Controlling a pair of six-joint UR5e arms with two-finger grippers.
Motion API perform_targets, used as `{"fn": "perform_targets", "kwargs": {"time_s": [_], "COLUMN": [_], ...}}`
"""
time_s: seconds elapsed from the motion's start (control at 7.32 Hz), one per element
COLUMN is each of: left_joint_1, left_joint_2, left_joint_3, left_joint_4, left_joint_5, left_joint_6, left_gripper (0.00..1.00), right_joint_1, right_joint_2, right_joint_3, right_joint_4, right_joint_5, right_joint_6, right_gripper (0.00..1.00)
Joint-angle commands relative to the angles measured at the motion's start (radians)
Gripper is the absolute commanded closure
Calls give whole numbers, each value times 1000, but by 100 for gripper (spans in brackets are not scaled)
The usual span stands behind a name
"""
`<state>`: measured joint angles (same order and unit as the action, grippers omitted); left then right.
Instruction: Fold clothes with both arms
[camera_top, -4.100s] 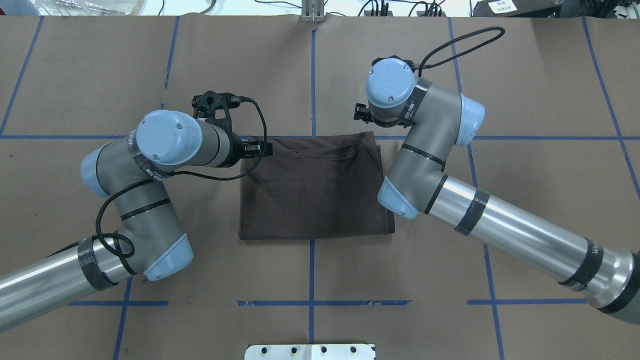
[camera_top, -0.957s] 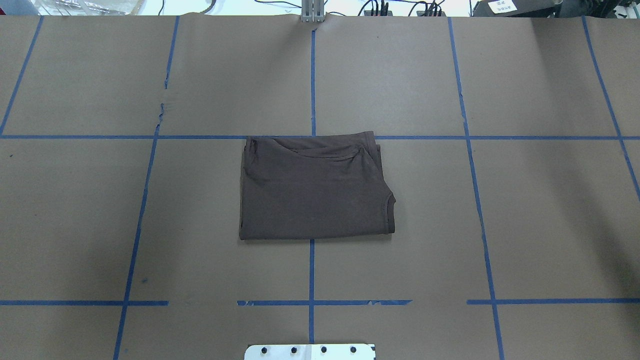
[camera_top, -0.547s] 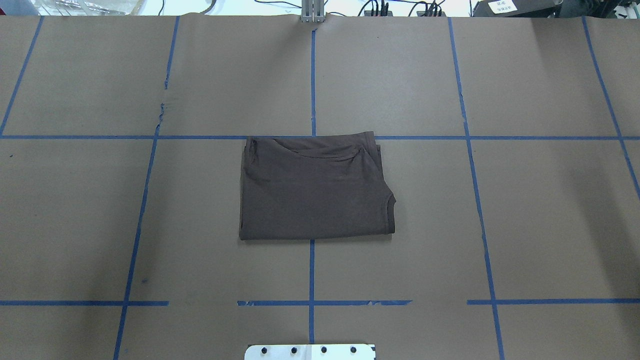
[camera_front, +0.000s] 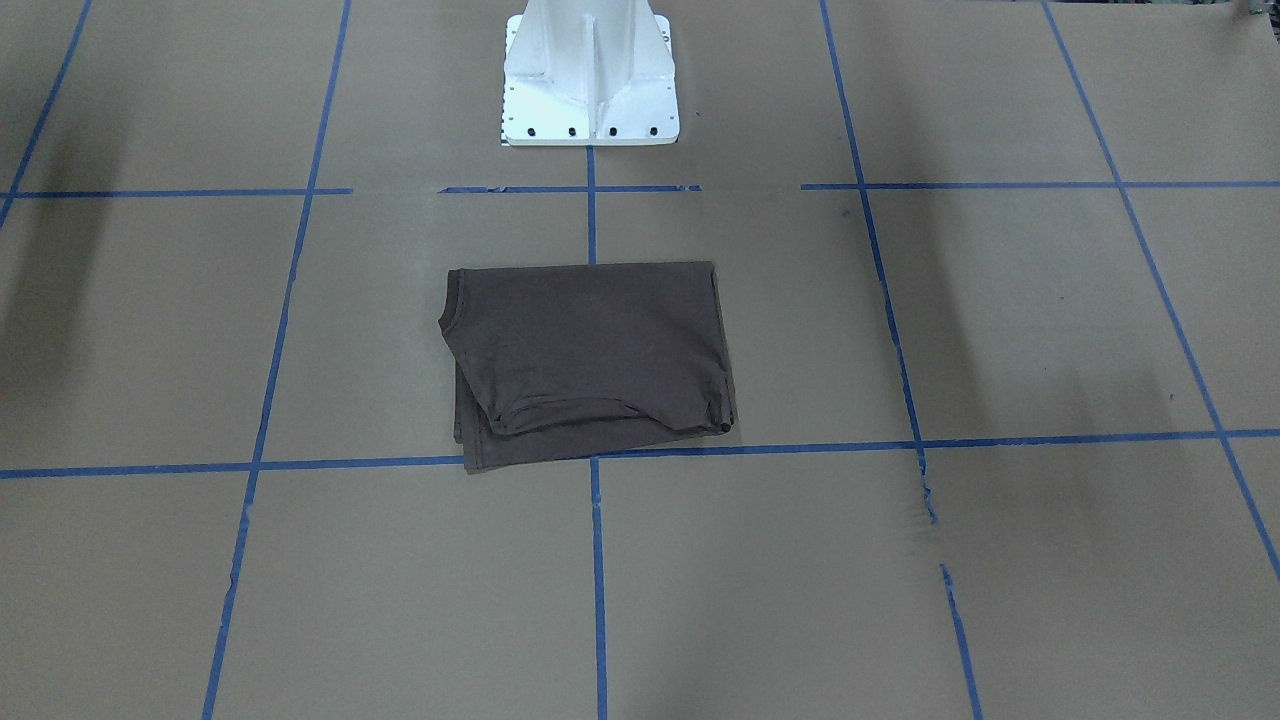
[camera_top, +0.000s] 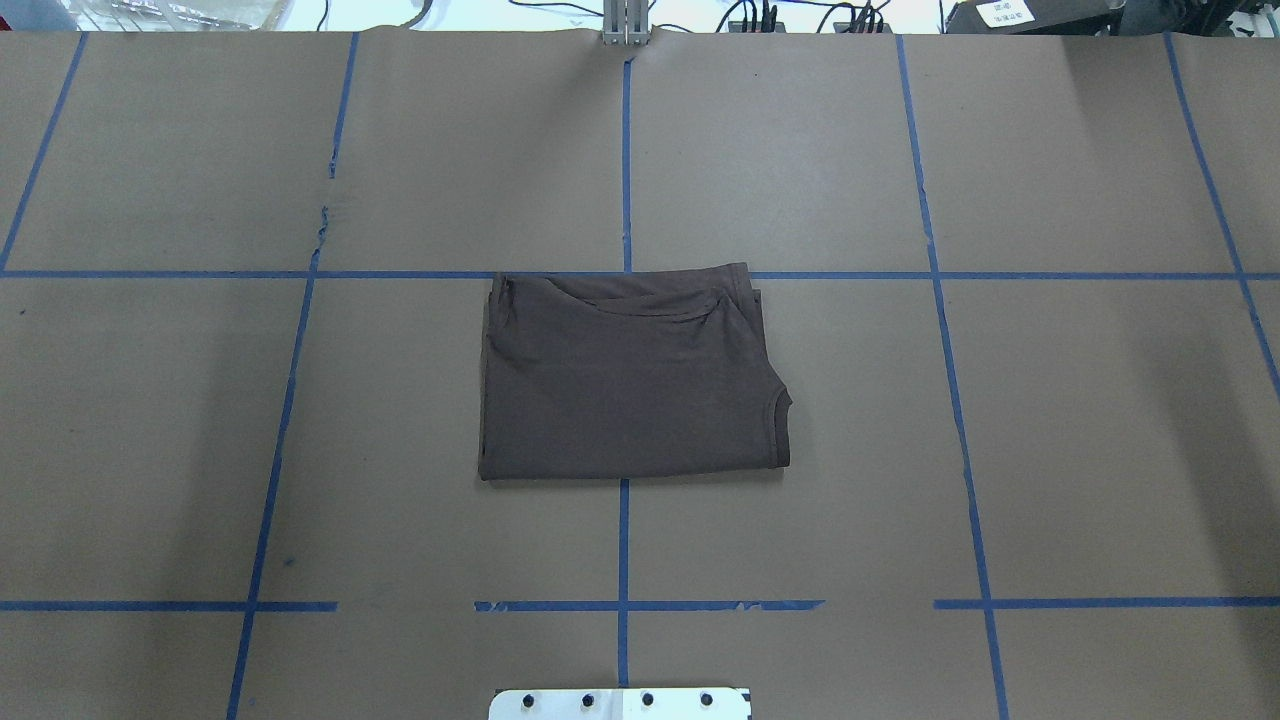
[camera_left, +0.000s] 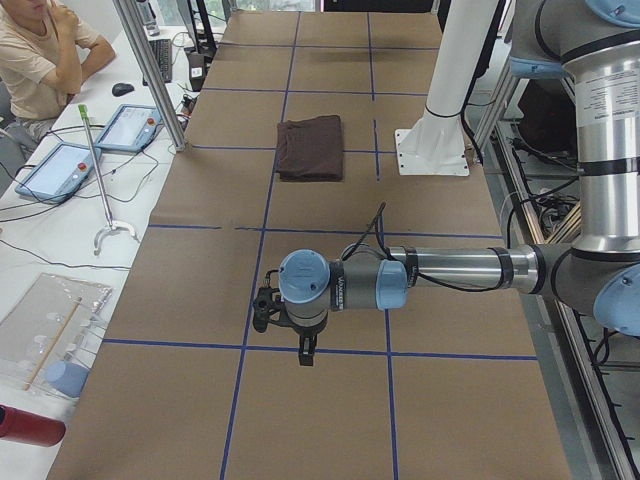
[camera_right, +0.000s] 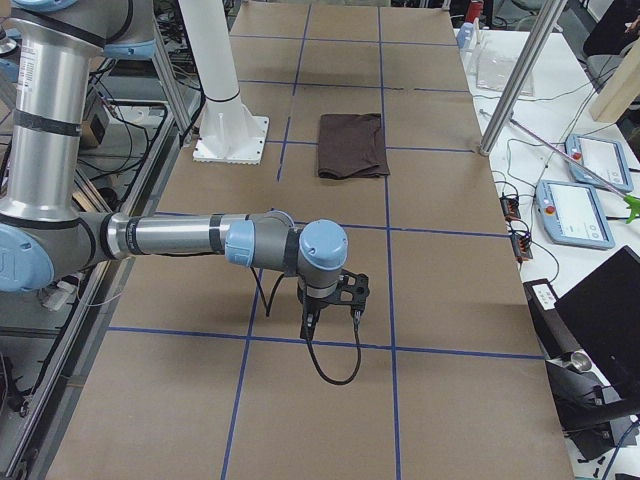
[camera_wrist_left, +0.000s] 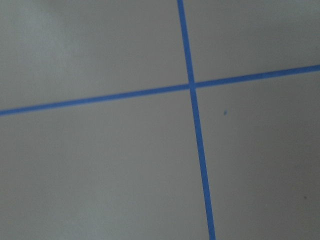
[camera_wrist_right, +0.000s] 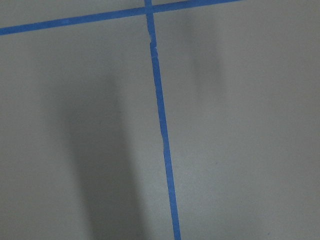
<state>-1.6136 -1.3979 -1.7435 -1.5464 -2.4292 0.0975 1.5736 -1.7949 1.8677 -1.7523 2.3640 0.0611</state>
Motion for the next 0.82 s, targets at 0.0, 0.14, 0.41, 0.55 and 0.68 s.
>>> {"fn": "perform_targets", "kwargs": {"time_s": [0.0, 0.14, 0.41, 0.55, 0.68], "left_joint_1": [3, 4, 4, 4, 4], "left_joint_2": [-4, -13, -6, -6, -4], "left_joint_3": [-8, -5, 12, 10, 7], "left_joint_4": [-7, -79, -133, -133, -133], "left_joint_5": [31, 83, 85, 87, 87], "left_joint_6": [4, -1, -1, -1, -1], "left_gripper": [0, 0, 0, 0, 0], "right_joint_1": [0, 0, 0, 0, 0], "right_joint_2": [2, 2, -1, -1, 0], "right_joint_3": [1, 2, -1, -2, -2], "right_joint_4": [1, 1, 1, 1, 1], "right_joint_5": [-2, -2, -8, -9, -9], "right_joint_6": [2, 0, -1, -1, 2], "right_gripper": [0, 0, 0, 0, 0]}}
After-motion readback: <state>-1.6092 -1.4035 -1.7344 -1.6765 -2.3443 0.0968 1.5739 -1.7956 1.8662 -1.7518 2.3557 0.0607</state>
